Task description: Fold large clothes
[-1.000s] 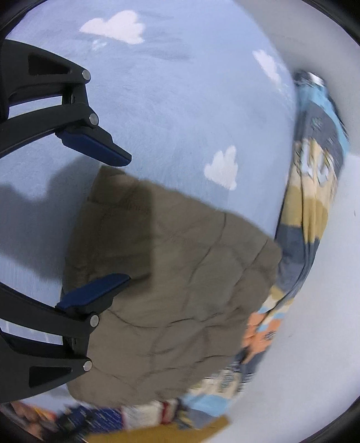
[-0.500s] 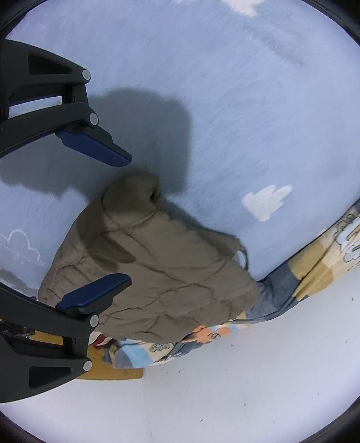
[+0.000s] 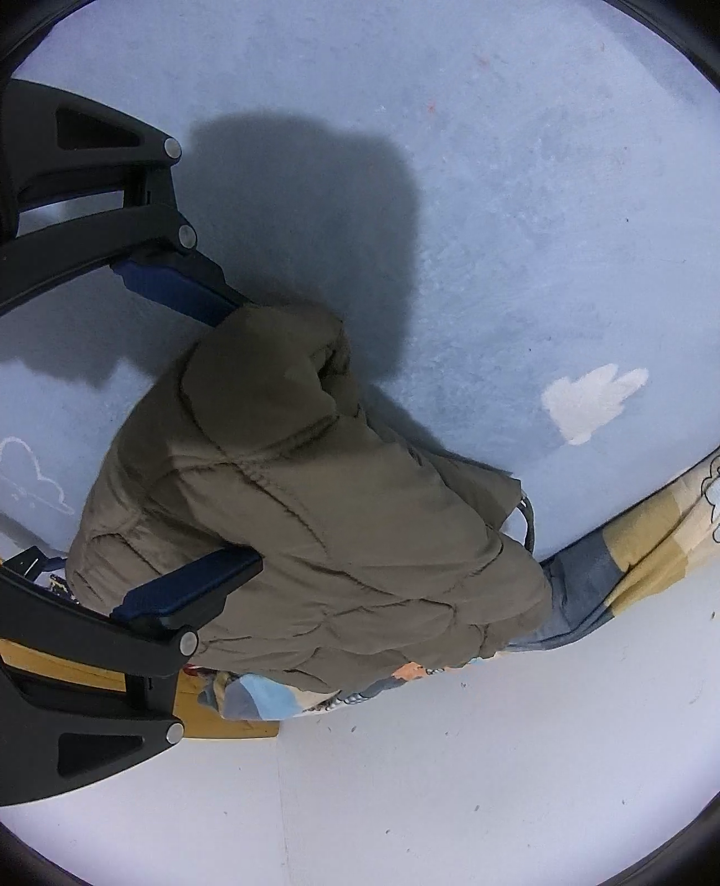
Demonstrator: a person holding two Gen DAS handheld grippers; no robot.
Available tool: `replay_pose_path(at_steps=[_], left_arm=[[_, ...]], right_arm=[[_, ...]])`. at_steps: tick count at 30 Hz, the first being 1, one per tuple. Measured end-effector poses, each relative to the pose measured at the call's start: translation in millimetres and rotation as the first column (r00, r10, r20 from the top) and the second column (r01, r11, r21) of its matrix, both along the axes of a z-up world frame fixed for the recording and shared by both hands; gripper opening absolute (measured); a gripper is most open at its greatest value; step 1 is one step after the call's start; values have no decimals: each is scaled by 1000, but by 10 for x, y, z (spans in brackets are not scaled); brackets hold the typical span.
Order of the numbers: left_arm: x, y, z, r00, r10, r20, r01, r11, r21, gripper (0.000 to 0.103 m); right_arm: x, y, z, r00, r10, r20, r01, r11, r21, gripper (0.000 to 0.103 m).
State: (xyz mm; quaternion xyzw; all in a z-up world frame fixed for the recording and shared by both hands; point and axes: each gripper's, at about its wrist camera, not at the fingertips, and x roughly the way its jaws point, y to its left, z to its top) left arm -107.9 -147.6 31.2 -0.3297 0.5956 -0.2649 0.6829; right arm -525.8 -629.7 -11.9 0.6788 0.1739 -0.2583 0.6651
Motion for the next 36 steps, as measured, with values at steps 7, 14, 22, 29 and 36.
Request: replay_pose_path(at_steps=[7,14,22,29,36], left_arm=[[39,-56,-74,999,-7,32,7,1000,-5,85],[-15,-216,99,981,-90,174,67,989,134,66],[-369,-629,530,821,-340,458,83,865,494,48],[-435,-687,683,776,-374,508,70,852,519,46],[-470,-762,804,753,-387,532,58,845,532,45]], right_arm=[[173,-99,-109,1000,11,15,-11,1000,-17,85],[390,-95,106,986,120,-112,-139,974,-177,53],[758,206,574,870,155,-467,-378,819,-432,40],[951,489,844,782,96,-616,-516,655,-553,36],[984,606,1008,762,82,-643,-556,591,-584,35]])
